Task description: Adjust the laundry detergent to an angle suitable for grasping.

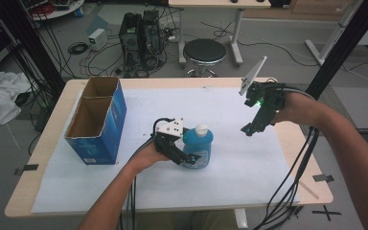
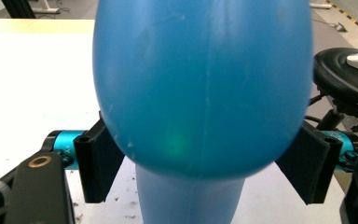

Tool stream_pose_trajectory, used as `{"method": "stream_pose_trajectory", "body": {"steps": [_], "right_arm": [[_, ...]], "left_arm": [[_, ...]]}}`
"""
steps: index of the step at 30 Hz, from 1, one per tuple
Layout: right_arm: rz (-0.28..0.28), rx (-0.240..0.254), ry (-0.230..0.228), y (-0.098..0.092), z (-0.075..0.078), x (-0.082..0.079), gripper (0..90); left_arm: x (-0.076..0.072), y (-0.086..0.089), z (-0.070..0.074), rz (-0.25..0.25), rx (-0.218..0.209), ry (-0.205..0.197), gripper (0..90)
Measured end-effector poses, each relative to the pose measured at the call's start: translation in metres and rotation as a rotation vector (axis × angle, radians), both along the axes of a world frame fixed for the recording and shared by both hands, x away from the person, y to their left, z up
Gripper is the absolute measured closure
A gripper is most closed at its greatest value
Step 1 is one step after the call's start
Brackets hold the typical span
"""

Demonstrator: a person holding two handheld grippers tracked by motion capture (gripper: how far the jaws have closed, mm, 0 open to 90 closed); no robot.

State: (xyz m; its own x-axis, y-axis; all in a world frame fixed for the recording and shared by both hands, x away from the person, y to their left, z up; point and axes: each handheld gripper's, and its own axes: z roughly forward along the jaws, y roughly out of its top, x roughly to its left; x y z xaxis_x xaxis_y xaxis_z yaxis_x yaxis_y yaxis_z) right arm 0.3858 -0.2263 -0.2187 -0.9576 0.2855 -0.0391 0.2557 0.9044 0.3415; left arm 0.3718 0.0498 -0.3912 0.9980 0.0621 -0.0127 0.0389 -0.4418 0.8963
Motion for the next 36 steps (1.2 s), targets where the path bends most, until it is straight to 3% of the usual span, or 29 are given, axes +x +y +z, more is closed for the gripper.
{"method": "stream_pose_trajectory", "body": {"steps": [4,9,12,19,26,28,31,36], "right_arm": [[0.002,0.001,-0.003,-0.002,0.001,-0.001,2.3],[-0.002,0.008,-0.006,-0.004,0.002,-0.003,2.3],[-0.001,0.012,-0.010,-0.005,0.002,-0.004,2.3],[0.006,0.019,-0.017,-0.006,0.003,-0.005,2.3],[0.012,0.026,-0.025,-0.007,0.004,-0.007,2.3],[0.015,0.026,-0.027,-0.007,0.005,-0.007,2.3],[0.017,0.026,-0.027,-0.007,0.005,-0.008,2.3],[0.018,0.030,-0.030,-0.007,0.005,-0.009,2.3]], "left_arm": [[-0.002,0.003,0.003,0.011,0.019,-0.020,23.1],[-0.004,0.008,0.007,0.040,-0.003,-0.025,23.1],[-0.007,0.014,0.011,0.061,0.023,-0.032,23.1],[-0.018,0.033,0.021,0.141,0.001,-0.051,23.1],[-0.029,0.054,0.033,0.235,-0.031,-0.009,23.1],[-0.031,0.058,0.036,0.263,-0.025,-0.009,23.1],[-0.031,0.064,0.039,0.264,-0.013,0.007,23.1],[-0.029,0.068,0.044,0.268,0.071,0.032,23.1]]}}
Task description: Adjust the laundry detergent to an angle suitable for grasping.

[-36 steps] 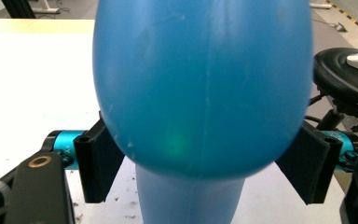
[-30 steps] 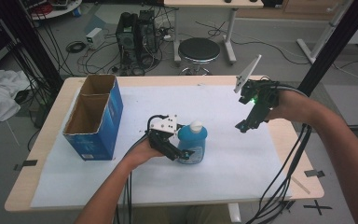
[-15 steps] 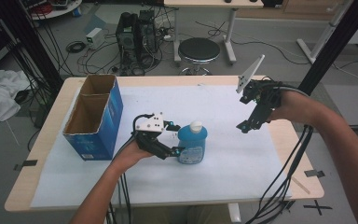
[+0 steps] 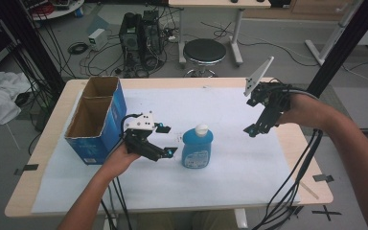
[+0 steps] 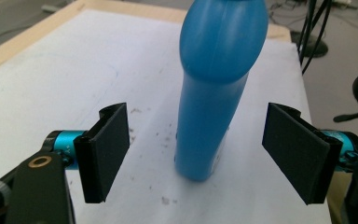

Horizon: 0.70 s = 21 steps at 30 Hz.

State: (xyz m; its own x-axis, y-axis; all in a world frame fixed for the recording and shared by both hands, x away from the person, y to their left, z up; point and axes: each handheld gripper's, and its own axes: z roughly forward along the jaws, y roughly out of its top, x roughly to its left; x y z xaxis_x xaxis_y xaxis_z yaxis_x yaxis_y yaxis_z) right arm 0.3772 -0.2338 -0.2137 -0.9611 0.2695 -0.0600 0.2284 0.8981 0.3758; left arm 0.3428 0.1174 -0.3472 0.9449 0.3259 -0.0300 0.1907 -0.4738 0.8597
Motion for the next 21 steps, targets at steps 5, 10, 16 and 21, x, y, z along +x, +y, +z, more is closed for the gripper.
{"method": "stream_pose_trajectory", "body": {"steps": [5,10,16,21], "right_arm": [[0.006,-0.001,-0.002,0.000,0.000,-0.001,2.3],[0.006,0.004,-0.003,-0.001,0.000,-0.001,2.3],[0.008,0.003,-0.006,-0.003,0.000,-0.002,2.3],[0.012,0.004,-0.007,-0.003,0.001,-0.002,2.3]], "left_arm": [[0.002,-0.001,0.006,-0.004,0.074,0.004,21.4],[0.006,0.001,0.014,0.064,0.157,0.003,11.6],[0.007,0.003,0.028,0.083,0.262,-0.007,11.6],[0.005,-0.001,0.044,0.014,0.348,0.010,11.7]]}}
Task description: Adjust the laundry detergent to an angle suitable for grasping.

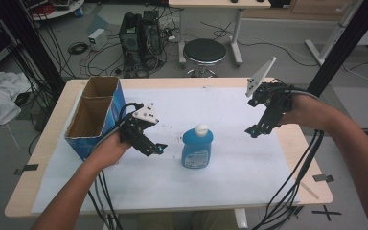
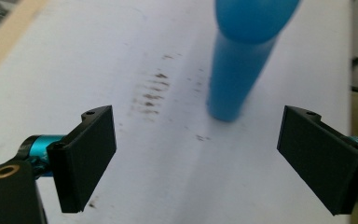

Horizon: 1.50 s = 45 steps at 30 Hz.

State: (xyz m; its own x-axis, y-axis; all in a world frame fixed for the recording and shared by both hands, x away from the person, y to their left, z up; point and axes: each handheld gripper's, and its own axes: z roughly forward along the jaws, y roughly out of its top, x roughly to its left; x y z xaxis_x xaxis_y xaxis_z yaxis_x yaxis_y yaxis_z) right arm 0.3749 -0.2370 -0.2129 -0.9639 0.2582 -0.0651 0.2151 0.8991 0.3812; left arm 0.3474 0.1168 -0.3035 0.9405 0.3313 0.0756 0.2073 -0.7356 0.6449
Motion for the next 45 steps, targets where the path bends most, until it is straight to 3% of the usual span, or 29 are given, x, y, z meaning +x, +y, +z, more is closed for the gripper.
{"method": "stream_pose_trajectory", "body": {"steps": [4,6,9,11,12,13,14,15,16,17,18,22,24,26,28,29,33,34,42,45], "right_arm": [[0.005,0.003,-0.004,0.000,0.000,0.000,2.3],[0.007,0.005,-0.003,0.000,0.000,0.000,2.3],[0.007,-0.002,-0.002,0.001,0.000,0.000,2.3],[0.009,0.000,-0.004,0.001,0.000,0.000,2.3],[0.009,0.001,-0.004,0.001,0.000,0.000,2.3],[0.010,0.002,-0.004,0.001,0.000,0.000,2.3],[0.012,0.004,-0.006,0.001,0.000,0.000,2.3],[0.012,0.005,-0.006,0.001,0.000,-0.001,2.3],[0.011,0.006,-0.007,0.001,0.000,-0.001,2.3],[0.014,0.009,-0.007,0.001,0.000,-0.001,2.3],[0.013,0.006,-0.007,0.000,0.001,-0.001,2.3],[0.011,0.006,-0.009,-0.001,0.000,-0.002,2.3],[0.012,0.008,-0.009,-0.001,-0.001,-0.002,2.3],[0.015,0.006,-0.008,-0.001,-0.001,-0.002,2.3],[0.014,0.010,-0.009,-0.001,-0.002,-0.002,2.3],[0.014,0.008,-0.009,-0.001,-0.002,-0.002,2.3],[0.022,0.010,-0.010,0.001,-0.001,-0.003,2.3],[0.020,0.007,-0.010,0.002,-0.001,-0.003,2.3],[0.029,0.007,-0.013,0.004,-0.002,-0.003,2.3],[0.023,0.004,-0.008,0.005,-0.002,-0.003,2.3]], "left_arm": [[0.002,-0.004,0.009,0.006,0.085,0.011,11.7],[0.000,-0.007,0.013,0.016,0.099,0.007,11.7],[0.002,-0.010,0.019,-0.013,0.159,0.031,11.7],[0.004,-0.011,0.024,-0.038,0.183,0.042,11.8],[0.003,-0.013,0.026,-0.013,0.157,0.046,11.8],[0.007,-0.011,0.031,-0.037,0.198,0.049,11.7],[0.010,-0.011,0.034,-0.027,0.208,0.048,11.7],[0.014,-0.010,0.038,-0.039,0.250,0.044,11.7],[0.016,-0.010,0.039,-0.014,0.234,0.059,11.7],[0.019,-0.009,0.043,-0.018,0.262,0.075,11.7],[0.019,-0.009,0.042,0.007,0.241,0.085,11.7],[0.022,-0.008,0.046,-0.025,0.288,0.094,11.7],[0.021,-0.008,0.046,-0.006,0.277,0.110,11.7],[0.020,-0.008,0.047,-0.051,0.303,0.104,11.7],[0.017,-0.009,0.046,-0.054,0.318,0.102,11.7],[0.016,-0.009,0.044,-0.045,0.307,0.107,11.7],[0.014,-0.011,0.041,-0.098,0.327,0.132,11.7],[0.013,-0.011,0.040,-0.092,0.319,0.136,11.6],[0.010,-0.016,0.040,-0.125,0.384,0.106,11.7],[0.009,-0.017,0.041,-0.118,0.386,0.097,11.7]]}}
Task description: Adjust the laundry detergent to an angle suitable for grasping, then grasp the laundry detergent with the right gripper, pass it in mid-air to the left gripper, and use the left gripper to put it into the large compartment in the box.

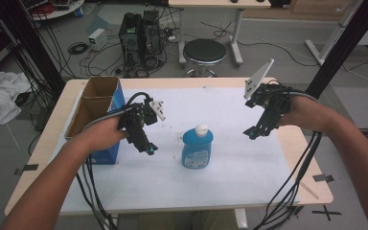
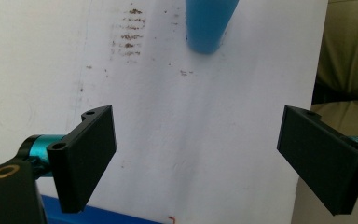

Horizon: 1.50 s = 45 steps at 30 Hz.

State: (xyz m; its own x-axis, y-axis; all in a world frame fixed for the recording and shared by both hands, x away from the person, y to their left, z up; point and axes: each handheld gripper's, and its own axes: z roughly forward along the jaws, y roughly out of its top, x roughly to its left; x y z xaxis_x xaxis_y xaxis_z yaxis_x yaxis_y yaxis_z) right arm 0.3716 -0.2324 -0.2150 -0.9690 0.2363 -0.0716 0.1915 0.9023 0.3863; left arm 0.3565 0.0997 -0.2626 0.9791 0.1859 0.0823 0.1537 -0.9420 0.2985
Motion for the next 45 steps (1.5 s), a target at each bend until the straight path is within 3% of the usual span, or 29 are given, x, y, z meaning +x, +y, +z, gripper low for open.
{"method": "stream_pose_trajectory", "body": {"steps": [14,29,45], "right_arm": [[0.016,0.001,0.003,-0.002,0.000,0.000,2.3],[0.022,0.001,0.001,-0.001,0.001,-0.005,2.3],[0.026,0.006,-0.001,-0.003,-0.001,-0.005,2.3]], "left_arm": [[-0.005,-0.007,-0.001,0.002,0.064,0.013,11.7],[-0.012,-0.004,0.004,0.004,0.041,0.007,11.7],[-0.009,0.001,0.007,0.009,0.019,0.000,11.7]]}}
